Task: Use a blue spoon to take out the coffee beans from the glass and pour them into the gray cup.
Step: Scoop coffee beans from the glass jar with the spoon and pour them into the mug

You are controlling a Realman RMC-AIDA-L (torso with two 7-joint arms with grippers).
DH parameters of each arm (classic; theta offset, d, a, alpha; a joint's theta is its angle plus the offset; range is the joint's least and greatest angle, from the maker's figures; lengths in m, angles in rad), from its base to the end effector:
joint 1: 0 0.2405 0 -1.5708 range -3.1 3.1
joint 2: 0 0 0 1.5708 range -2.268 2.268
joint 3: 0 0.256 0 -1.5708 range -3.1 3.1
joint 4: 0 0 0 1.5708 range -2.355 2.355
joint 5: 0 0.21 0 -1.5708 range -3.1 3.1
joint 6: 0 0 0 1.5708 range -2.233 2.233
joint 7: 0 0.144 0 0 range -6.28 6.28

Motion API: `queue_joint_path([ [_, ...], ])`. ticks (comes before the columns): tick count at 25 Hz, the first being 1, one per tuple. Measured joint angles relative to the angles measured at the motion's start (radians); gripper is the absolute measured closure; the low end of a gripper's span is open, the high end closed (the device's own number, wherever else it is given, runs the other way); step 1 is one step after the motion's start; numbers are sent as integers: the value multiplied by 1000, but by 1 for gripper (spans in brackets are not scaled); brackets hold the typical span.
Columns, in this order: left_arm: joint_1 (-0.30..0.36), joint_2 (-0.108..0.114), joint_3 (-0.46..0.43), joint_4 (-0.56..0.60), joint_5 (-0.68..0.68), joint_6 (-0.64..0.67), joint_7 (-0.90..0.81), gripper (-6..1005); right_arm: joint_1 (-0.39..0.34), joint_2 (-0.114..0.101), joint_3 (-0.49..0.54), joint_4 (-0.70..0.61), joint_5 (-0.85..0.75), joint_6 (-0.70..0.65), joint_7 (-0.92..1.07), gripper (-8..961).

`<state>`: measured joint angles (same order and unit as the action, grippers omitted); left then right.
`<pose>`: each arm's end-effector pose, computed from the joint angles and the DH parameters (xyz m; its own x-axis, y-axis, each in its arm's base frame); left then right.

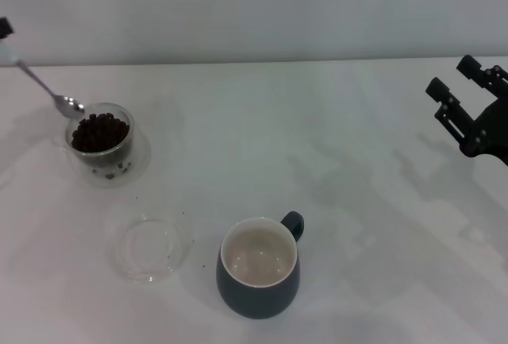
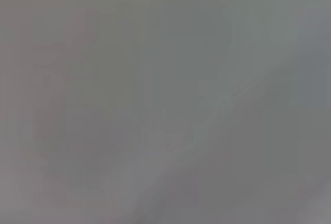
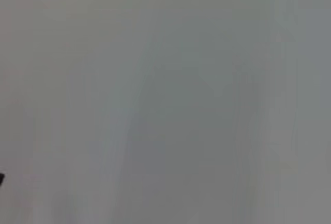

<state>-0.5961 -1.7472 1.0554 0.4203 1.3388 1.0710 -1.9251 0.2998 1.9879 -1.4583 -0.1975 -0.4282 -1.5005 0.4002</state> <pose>-0.2983 0.4232 0.1157 0.2968 0.5440 0.7849 0.9308 -0.3483 -0.1105 0.3220 0.2847 0.0231 0.6969 0.2164 -0.6838 -0.5196 -0.5048 -0.6893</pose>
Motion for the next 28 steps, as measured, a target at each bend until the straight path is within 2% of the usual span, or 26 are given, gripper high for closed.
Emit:
queue_joint_path([
  [6,-49,-13,0,1,135,-35,-74,863,0,0,1,0,0,-9,-5,416],
  [11,-55,-26,0,15,193,-70,-97,863,-4,-2,1,0,0,-11,-5,416],
  [12,-50,-36,-2,29,213,-84,-95,863,-4,-3,1,0,0,-11,-5,416],
  [18,-46,-60,0,37,224,-109,-79,863,-2,-8,1,0,0,-8,-5,417],
  [23,-46,-94,0,37,262,-141,-74,863,1,-7,1,0,-3,-5,-5,417],
  [28,-46,-115,-3,31,274,-159,-74,863,-1,-4,1,0,-7,-4,-4,416],
])
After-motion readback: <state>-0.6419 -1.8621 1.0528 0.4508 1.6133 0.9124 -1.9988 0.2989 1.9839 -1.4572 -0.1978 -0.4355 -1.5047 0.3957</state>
